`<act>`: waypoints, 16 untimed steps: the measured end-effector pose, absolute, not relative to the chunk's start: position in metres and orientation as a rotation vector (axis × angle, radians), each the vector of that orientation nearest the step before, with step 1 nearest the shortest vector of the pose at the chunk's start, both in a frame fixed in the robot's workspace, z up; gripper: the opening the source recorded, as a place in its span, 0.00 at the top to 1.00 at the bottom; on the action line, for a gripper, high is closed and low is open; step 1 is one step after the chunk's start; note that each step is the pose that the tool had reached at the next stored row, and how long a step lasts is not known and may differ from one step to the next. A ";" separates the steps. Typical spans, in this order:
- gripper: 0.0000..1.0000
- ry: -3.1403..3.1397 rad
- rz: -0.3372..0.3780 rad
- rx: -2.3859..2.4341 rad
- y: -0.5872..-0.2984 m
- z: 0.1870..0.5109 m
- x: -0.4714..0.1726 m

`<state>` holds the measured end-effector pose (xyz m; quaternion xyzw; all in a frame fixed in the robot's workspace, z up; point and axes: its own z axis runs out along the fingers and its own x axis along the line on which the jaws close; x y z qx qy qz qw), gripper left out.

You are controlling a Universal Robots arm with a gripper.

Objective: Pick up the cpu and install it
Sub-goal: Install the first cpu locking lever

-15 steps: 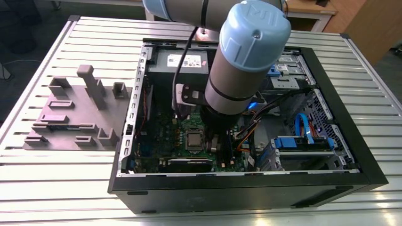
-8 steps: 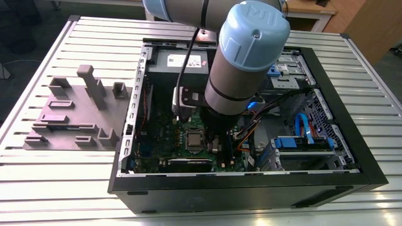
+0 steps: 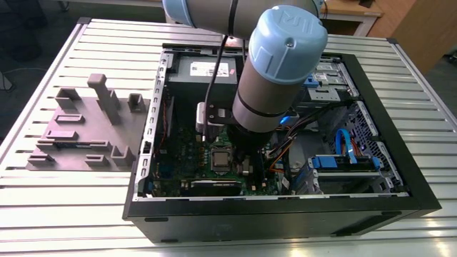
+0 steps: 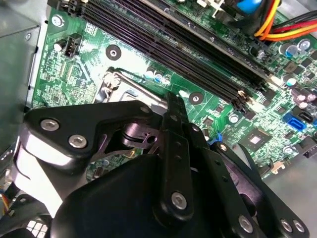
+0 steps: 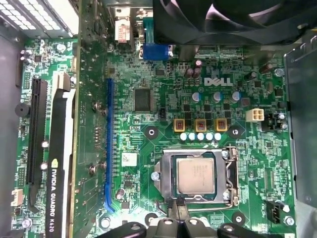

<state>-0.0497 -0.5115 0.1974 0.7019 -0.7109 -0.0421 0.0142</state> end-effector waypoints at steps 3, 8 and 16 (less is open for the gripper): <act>0.90 -2.209 -0.131 2.189 -0.512 0.196 -0.050; 0.90 -2.204 -0.131 2.194 -0.511 0.192 -0.050; 0.90 -2.202 -0.131 2.196 -0.510 0.190 -0.047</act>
